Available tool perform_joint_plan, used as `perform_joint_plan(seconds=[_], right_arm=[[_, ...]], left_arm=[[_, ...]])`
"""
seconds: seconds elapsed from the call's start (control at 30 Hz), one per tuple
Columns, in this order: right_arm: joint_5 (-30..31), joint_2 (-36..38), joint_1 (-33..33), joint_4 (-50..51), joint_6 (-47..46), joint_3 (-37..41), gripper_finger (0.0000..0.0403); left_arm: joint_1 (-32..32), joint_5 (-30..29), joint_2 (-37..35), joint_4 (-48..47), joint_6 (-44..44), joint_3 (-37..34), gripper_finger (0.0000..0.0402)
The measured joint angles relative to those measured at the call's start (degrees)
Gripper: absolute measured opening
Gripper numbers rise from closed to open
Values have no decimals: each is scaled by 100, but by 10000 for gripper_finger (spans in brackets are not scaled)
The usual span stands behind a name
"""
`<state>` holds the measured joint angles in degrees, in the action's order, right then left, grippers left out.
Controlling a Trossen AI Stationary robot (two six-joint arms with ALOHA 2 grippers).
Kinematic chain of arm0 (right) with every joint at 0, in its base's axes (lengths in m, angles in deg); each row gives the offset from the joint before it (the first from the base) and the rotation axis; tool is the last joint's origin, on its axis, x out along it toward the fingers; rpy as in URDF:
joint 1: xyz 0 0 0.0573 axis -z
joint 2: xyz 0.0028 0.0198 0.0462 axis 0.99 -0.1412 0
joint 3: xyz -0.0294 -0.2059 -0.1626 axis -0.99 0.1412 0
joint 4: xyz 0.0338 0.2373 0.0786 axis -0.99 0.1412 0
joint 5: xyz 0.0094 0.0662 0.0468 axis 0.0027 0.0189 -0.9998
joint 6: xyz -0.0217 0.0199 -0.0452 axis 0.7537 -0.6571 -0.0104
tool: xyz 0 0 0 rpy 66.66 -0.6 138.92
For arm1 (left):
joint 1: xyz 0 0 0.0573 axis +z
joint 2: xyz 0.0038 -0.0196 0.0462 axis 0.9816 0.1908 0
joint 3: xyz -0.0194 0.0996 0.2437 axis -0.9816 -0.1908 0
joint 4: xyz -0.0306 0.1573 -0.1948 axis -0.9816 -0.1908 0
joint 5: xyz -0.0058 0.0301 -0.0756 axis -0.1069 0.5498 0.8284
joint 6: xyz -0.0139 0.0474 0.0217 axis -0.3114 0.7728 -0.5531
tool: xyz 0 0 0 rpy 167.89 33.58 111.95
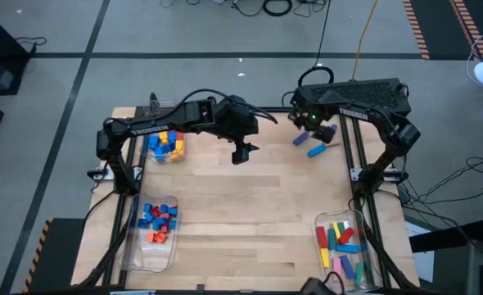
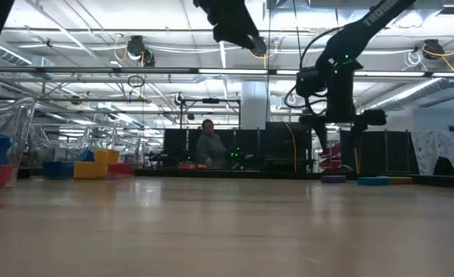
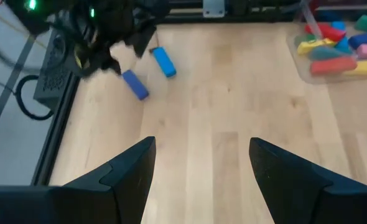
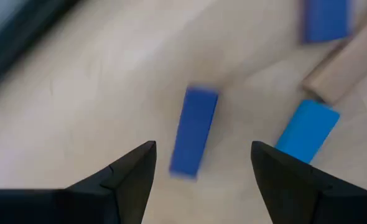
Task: Sort blocks by size
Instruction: Put the blue rectangular block into the bottom right transparent bin
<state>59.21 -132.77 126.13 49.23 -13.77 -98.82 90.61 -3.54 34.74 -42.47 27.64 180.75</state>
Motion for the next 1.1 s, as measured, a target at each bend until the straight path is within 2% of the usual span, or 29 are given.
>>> perform_joint_plan(seconds=[0.1,0.33,0.47,0.67,0.8,0.97,1.1], right_arm=[[335,-54,129,-30,-799,0,247],[-366,-741,47,-418,-804,2,247],[-374,-1084,-53,-909,-790,0,247],[-268,-1296,-70,-703,-760,-26,239],[-195,-1261,-117,-746,-344,-15,189],[58,-978,-299,-805,93,15,77],[105,-389,-624,-910,452,13,70]], left_arm=[[85,12,0,-128,4,-1,260],[204,168,0,-424,231,0,260],[228,169,0,-491,304,-2,260],[226,173,0,-767,353,-1,260],[228,173,1,-784,358,-2,260],[241,173,1,-656,500,-2,260],[307,173,2,-573,502,-2,260]])
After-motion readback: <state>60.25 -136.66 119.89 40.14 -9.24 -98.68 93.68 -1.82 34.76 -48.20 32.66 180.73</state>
